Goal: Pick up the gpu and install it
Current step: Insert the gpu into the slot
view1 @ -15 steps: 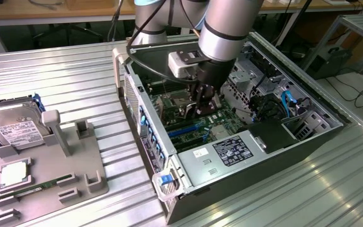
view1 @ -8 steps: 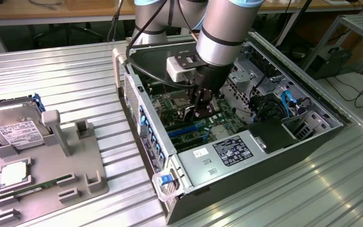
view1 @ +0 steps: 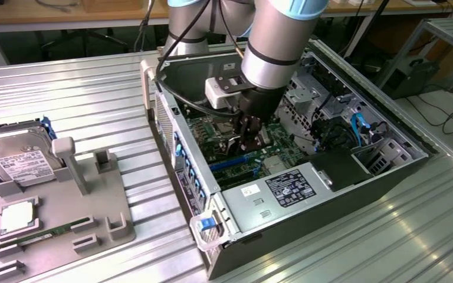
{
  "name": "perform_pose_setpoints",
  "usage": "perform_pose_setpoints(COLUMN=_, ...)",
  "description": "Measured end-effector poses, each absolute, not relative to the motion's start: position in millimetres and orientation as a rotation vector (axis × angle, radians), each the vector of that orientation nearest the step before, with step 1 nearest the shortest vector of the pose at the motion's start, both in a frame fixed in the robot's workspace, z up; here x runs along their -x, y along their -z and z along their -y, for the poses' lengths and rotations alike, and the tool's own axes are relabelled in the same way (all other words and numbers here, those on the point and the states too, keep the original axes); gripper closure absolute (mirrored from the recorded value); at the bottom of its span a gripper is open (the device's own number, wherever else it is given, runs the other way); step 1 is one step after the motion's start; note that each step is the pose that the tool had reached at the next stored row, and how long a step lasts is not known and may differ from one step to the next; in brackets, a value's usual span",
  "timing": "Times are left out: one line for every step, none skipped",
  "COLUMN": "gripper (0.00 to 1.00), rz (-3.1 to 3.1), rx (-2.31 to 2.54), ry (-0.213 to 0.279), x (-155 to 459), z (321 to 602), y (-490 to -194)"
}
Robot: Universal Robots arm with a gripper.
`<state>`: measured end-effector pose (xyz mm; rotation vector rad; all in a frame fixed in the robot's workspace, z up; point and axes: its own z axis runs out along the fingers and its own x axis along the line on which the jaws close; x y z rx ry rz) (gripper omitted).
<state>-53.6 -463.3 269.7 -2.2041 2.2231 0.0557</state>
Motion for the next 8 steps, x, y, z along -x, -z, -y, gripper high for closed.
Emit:
perform_pose_setpoints(gripper=0.73, rz=-2.223, rx=2.204, ry=-0.056, x=53.7, z=463.3, y=-268.3)
perform_pose_setpoints(gripper=0.73, rz=-2.223, rx=2.204, ry=-0.056, x=53.7, z=463.3, y=-266.8)
perform_pose_setpoints(gripper=0.73, rz=-2.223, rx=2.204, ry=-0.056, x=53.8, z=463.4, y=-265.4)
perform_pose_setpoints(gripper=0.73, rz=-2.223, rx=2.204, ry=-0.056, x=54.1, z=463.4, y=-264.1)
perform_pose_setpoints(gripper=0.73, rz=-2.223, rx=2.204, ry=-0.056, x=54.5, z=463.3, y=-263.2)
perform_pose_setpoints(gripper=0.73, rz=-2.223, rx=2.204, ry=-0.056, x=55.2, z=463.4, y=-262.3)
perform_pose_setpoints(gripper=0.73, rz=-2.223, rx=2.204, ry=-0.056, x=56.1, z=463.4, y=-261.5)
perform_pose_setpoints(gripper=0.73, rz=-2.223, rx=2.204, ry=-0.056, x=57.2, z=463.4, y=-260.4)
